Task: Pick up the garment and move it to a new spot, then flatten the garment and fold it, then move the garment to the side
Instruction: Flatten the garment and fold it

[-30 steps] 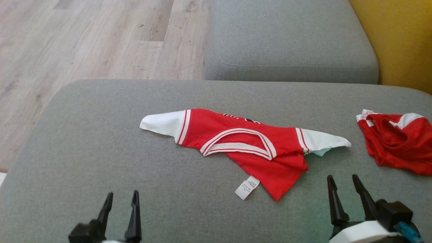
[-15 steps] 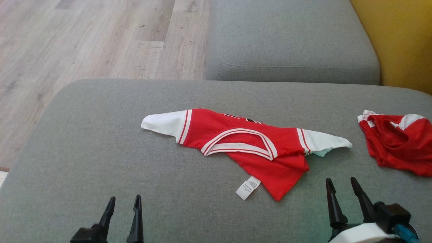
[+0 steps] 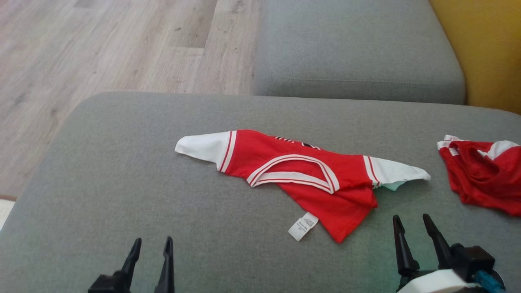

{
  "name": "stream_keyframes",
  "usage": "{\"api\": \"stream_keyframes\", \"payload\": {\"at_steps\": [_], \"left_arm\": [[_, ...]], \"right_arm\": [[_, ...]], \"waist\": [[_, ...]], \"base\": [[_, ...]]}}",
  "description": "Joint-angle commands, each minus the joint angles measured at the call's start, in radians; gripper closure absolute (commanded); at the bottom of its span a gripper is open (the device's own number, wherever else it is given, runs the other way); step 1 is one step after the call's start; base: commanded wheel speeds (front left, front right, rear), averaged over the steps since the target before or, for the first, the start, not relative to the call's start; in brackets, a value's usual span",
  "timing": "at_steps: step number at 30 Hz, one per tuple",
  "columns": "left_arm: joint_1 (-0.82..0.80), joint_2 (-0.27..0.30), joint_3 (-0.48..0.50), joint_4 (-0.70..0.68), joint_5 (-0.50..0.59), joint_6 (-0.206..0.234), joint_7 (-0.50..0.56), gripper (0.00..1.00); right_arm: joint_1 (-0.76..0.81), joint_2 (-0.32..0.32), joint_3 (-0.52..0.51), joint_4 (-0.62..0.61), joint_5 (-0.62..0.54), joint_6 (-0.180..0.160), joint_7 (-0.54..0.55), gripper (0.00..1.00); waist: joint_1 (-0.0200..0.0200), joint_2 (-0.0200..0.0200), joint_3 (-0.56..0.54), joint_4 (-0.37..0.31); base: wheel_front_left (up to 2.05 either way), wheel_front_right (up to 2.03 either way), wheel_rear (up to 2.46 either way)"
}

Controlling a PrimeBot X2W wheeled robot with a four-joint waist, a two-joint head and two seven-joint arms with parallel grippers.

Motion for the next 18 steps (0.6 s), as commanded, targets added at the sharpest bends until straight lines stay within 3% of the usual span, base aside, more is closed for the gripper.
{"api": "stream_keyframes", "payload": {"at_steps": [1, 7, 18], "left_arm": [[-0.058, 0.019, 0.025, -0.036, 0.014, 0.010, -0.002, 0.00], [-0.078, 0.008, 0.006, -0.051, 0.028, 0.014, 0.006, 0.00], [-0.112, -0.028, -0.004, -0.043, 0.033, 0.008, -0.006, 0.00]], "right_arm": [[-0.045, -0.007, 0.019, -0.028, -0.015, -0.001, -0.004, 0.00], [-0.112, -0.007, -0.004, 0.004, -0.113, -0.001, 0.033, 0.00], [-0.278, -0.007, -0.053, 0.206, -0.291, -0.001, 0.089, 0.00]], "waist": [[0.0000, -0.0001, 0.009, 0.009], [0.0000, -0.0001, 0.053, 0.052], [0.0000, -0.0001, 0.167, 0.154]], "base": [[0.00, 0.00, 0.00], [0.00, 0.00, 0.00], [0.00, 0.00, 0.00]]}}
